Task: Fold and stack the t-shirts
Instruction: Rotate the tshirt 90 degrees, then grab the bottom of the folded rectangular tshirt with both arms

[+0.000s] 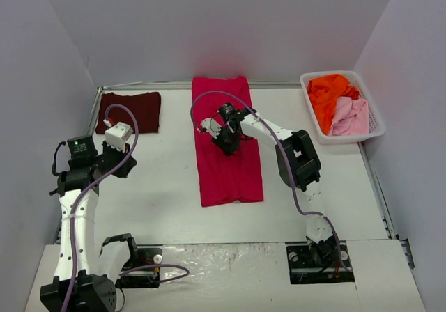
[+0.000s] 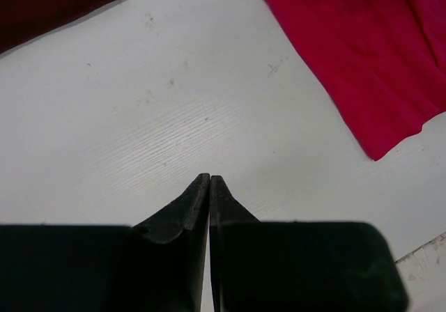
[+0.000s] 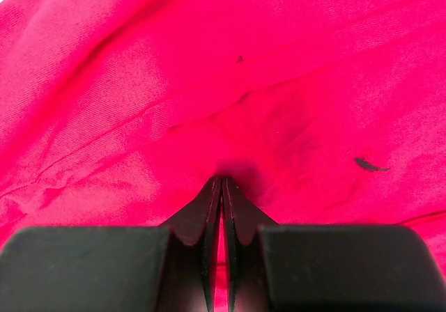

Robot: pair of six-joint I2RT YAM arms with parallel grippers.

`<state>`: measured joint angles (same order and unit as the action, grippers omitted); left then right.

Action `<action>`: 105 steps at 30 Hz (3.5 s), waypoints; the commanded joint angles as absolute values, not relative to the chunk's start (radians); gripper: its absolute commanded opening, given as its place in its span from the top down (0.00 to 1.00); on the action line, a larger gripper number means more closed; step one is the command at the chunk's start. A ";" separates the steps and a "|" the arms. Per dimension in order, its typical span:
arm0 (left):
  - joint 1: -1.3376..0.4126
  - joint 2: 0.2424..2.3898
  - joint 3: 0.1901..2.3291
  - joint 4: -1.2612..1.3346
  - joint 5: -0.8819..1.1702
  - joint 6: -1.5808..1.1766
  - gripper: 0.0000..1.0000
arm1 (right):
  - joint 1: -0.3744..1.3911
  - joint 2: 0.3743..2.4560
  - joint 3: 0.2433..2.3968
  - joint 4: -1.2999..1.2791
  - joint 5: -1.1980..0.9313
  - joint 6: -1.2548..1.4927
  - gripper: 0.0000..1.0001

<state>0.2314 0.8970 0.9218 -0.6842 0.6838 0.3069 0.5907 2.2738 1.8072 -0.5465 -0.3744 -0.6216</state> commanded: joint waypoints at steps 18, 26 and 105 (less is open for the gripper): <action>0.077 0.927 1.173 -0.899 0.727 0.445 0.37 | 0.556 1.798 1.707 -0.967 -0.470 -0.640 0.43; -0.380 0.937 1.059 -0.871 0.438 0.578 0.22 | 0.125 1.450 1.240 -0.675 -0.536 -0.540 0.49; -0.591 1.555 0.999 -0.630 0.698 0.663 0.98 | 0.449 1.252 0.809 -0.476 -0.470 -1.045 0.48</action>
